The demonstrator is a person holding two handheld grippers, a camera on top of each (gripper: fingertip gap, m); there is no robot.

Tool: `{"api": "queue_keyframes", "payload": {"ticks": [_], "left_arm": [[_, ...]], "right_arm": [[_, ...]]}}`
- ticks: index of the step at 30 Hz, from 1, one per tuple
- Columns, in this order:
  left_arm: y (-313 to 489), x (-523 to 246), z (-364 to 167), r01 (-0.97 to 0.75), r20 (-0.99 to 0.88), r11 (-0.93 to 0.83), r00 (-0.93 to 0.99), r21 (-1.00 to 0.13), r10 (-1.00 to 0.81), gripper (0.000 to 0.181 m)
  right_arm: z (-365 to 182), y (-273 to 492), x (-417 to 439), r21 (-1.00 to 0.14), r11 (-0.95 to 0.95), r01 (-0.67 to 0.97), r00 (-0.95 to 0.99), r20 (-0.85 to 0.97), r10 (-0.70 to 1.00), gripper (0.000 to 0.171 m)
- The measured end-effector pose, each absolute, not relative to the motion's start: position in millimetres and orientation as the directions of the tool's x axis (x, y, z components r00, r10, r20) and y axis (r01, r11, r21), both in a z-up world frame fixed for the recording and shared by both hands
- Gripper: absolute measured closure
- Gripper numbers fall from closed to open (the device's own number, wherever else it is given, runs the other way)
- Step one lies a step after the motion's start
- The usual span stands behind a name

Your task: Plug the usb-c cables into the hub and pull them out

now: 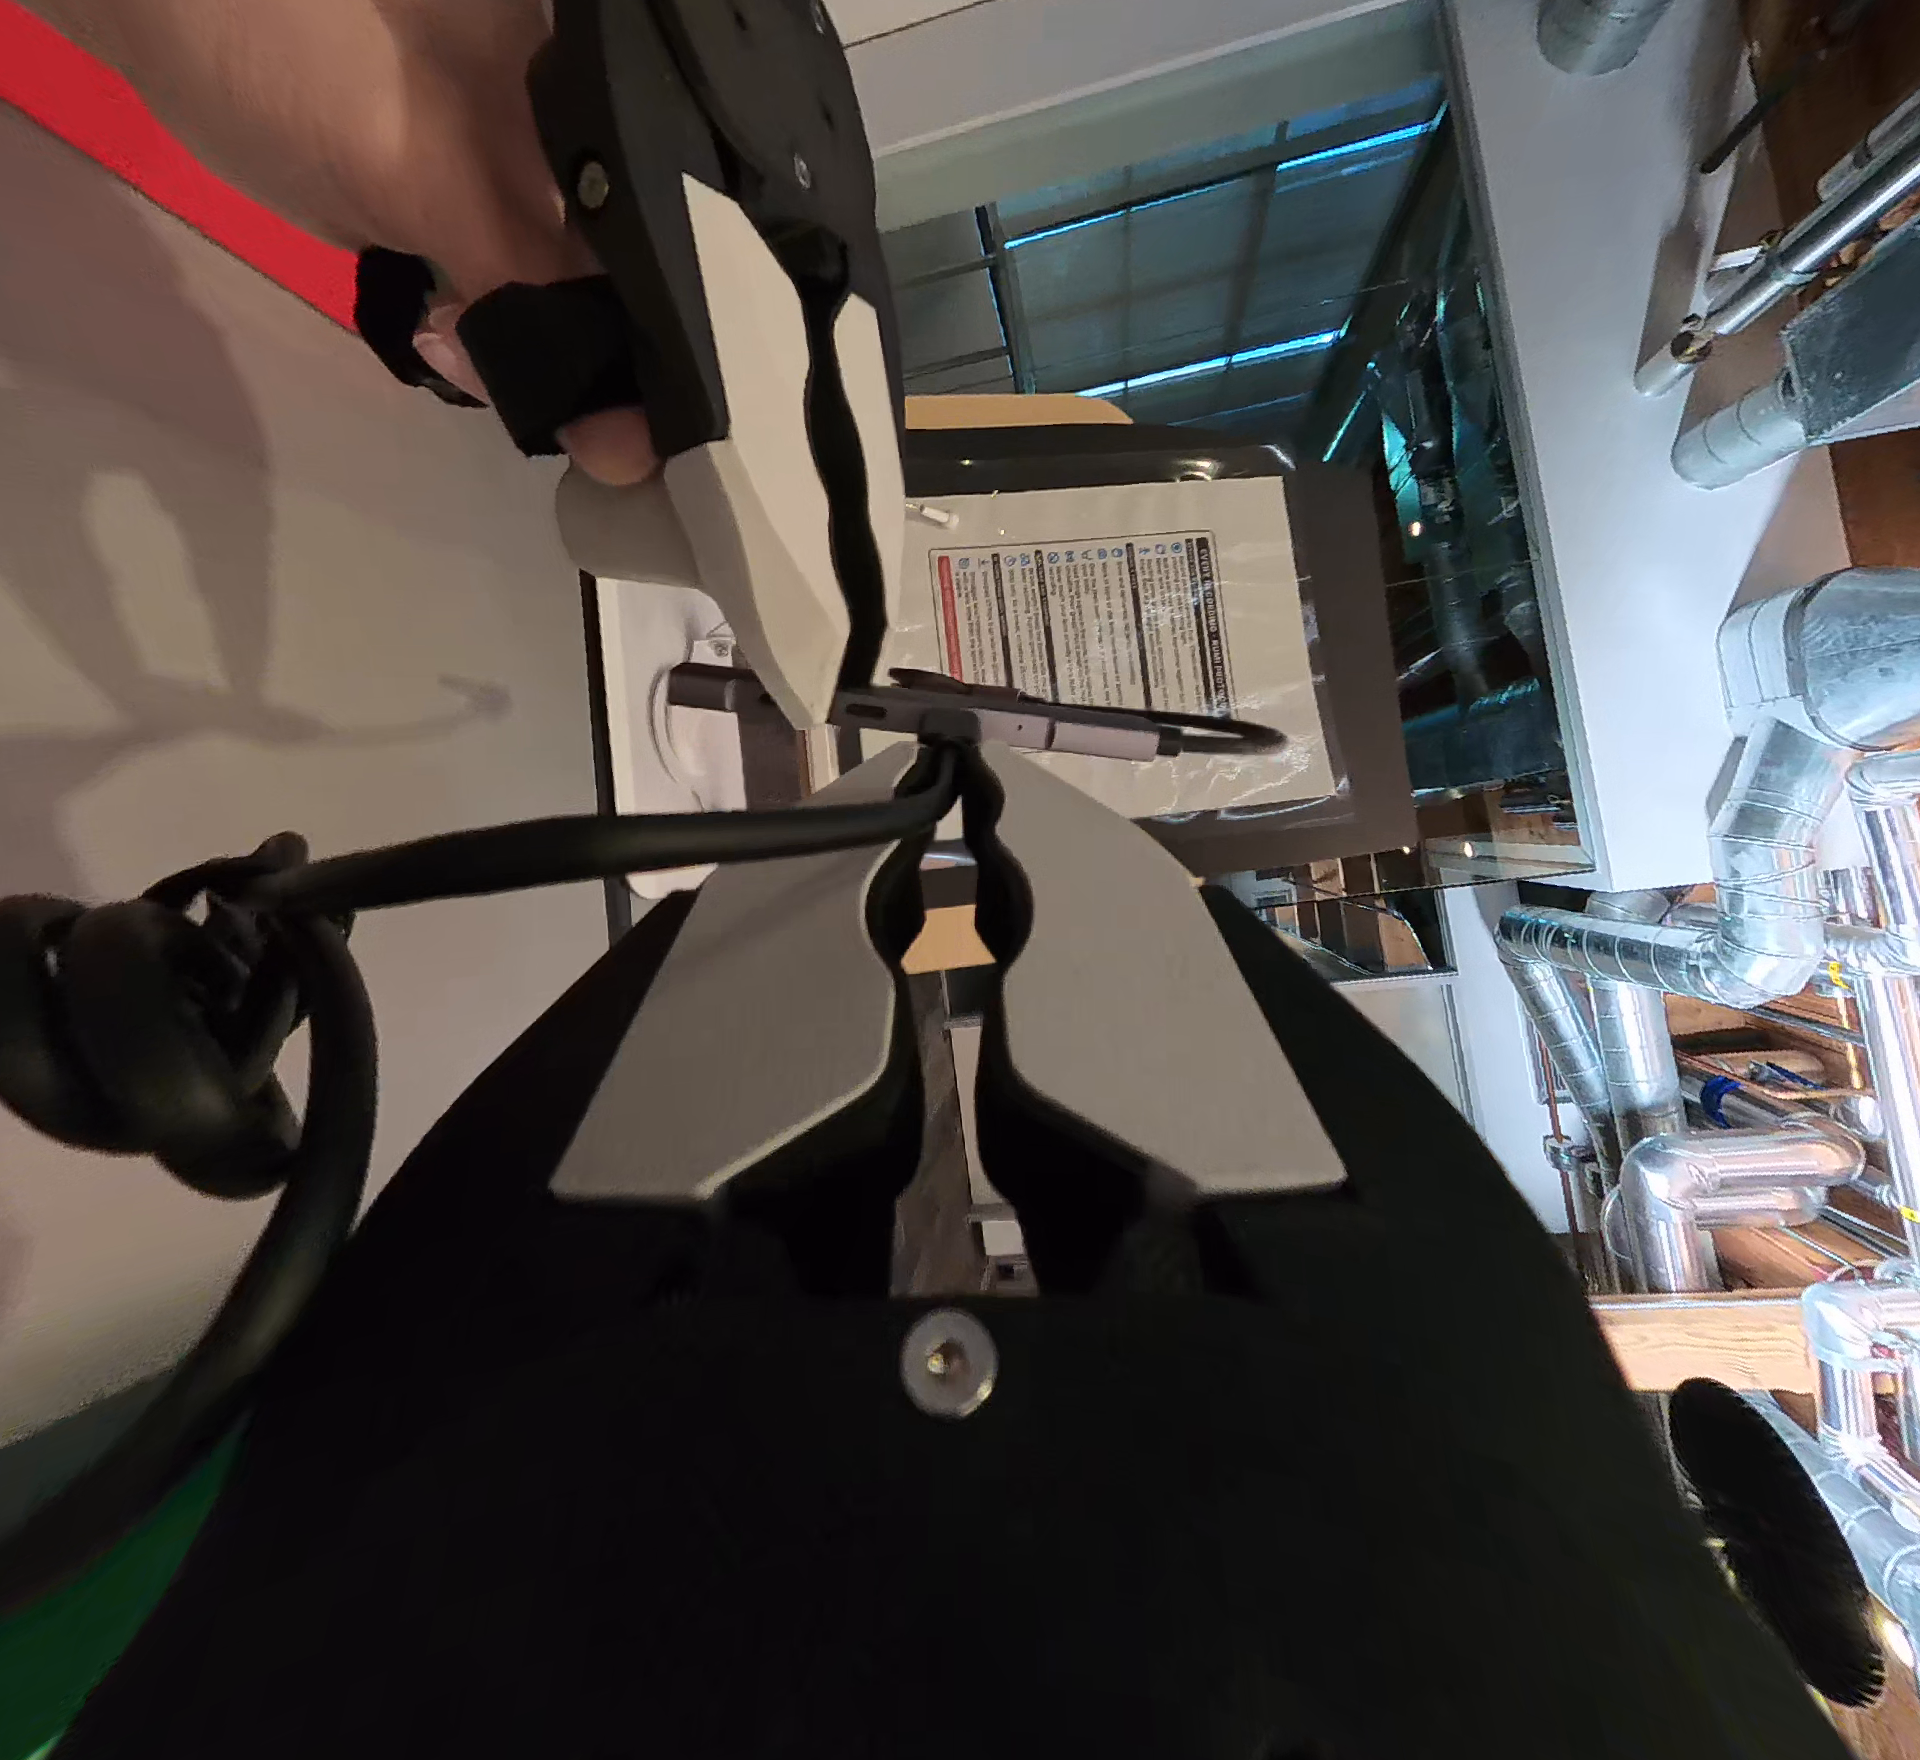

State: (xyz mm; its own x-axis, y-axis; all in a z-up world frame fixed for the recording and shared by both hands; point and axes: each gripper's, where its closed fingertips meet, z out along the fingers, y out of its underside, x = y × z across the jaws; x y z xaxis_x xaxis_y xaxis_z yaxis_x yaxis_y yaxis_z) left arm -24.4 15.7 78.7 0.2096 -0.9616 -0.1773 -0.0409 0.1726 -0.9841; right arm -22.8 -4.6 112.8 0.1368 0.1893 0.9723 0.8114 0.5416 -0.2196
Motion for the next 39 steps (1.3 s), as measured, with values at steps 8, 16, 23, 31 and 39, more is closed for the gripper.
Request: {"api": "queue_keyframes", "payload": {"ticks": [8,16,23,31,39], "left_arm": [[13,-26,79,-0.103,-0.245,0.227,0.226,-0.968,-0.943,0.158],[3,-22,73,-0.186,-0.332,0.298,0.192,-0.936,-0.923,0.158],[4,-24,75,-0.207,-0.347,0.305,0.213,-0.93,-0.914,0.158],[-1,-23,70,-0.266,-0.407,0.351,0.198,-0.898,-0.892,0.158],[-4,-22,71,-0.277,-0.42,0.362,0.19,-0.89,-0.887,0.158]], "right_arm": [[114,-8,-27,-0.251,0.572,0.781,0.156,0.965,0.209,0.165],[108,-15,-19,-0.319,0.587,0.744,0.16,0.938,0.308,0.165],[110,-13,-20,-0.335,0.586,0.738,0.179,0.934,0.309,0.165],[105,-17,-17,-0.375,0.589,0.716,0.174,0.913,0.37,0.164],[107,-21,-21,-0.388,0.613,0.688,0.179,0.91,0.374,0.165]]}}
